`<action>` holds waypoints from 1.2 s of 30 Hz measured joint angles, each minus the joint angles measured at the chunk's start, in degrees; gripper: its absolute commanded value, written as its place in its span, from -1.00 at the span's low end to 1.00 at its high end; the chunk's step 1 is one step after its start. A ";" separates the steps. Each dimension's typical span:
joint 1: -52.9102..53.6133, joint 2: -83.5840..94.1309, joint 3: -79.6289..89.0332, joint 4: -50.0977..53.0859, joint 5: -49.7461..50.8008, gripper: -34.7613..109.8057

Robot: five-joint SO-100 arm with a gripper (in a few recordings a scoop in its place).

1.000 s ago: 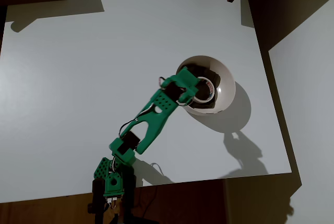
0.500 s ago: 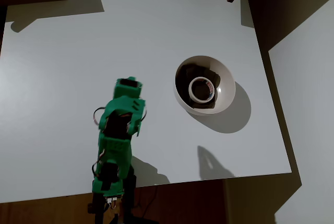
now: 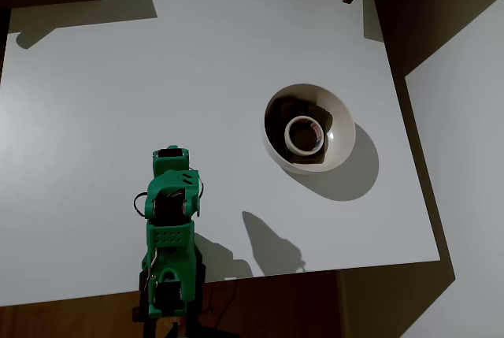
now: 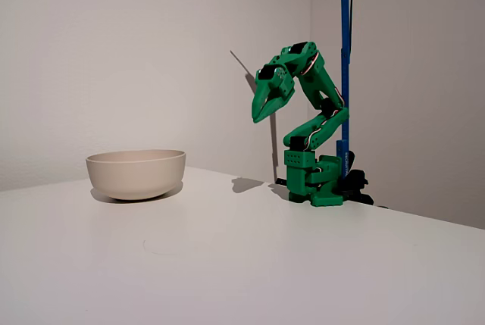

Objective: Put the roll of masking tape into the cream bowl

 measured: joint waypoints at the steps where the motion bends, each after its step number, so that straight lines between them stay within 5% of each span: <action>1: 0.09 0.79 2.20 -1.05 0.00 -0.64; 36: -4.66 30.85 39.29 -1.41 0.53 -0.64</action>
